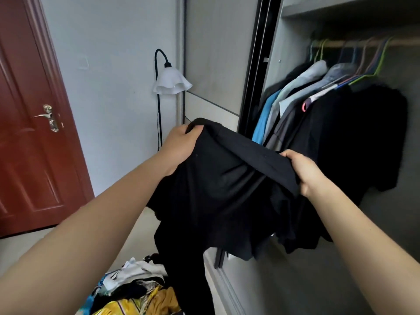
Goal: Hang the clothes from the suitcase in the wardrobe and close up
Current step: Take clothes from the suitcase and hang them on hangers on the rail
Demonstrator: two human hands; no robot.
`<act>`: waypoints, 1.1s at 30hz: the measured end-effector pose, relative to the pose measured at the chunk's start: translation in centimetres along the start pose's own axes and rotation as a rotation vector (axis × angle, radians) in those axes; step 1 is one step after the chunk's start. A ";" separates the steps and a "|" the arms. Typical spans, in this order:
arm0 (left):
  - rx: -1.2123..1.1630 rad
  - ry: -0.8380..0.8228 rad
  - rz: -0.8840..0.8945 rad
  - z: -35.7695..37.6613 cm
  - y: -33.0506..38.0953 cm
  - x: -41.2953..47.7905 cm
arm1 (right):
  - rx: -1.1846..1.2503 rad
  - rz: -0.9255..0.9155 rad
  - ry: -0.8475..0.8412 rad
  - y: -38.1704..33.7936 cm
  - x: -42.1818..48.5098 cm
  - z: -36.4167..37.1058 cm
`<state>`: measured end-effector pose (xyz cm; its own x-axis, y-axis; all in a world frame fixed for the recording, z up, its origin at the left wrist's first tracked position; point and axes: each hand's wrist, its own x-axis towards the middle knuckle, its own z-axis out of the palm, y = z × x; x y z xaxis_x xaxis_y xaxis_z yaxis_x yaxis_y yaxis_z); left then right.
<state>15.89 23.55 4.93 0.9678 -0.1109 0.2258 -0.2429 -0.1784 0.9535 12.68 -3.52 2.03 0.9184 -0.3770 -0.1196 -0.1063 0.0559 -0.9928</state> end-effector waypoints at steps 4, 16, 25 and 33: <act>0.041 -0.054 -0.023 2.0 2.4 0.6 | -0.339 -0.128 -0.001 0.4 0.4 -2.0; 0.219 -0.364 -0.022 5.5 2.1 -0.2 | -0.273 -0.214 -0.569 4.3 -0.7 4.8; 0.024 -0.062 -0.649 -1.3 -13.3 -3.0 | 0.209 -0.009 -0.476 1.8 -2.0 7.6; -0.355 -0.391 -0.693 2.0 -15.8 -4.4 | 0.371 -0.076 -0.497 0.5 -3.1 8.5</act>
<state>15.33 24.89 -11.49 0.7822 -0.4296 -0.4512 0.4903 -0.0222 0.8712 12.98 5.53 2.03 0.9953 0.0772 0.0591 0.0237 0.3967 -0.9176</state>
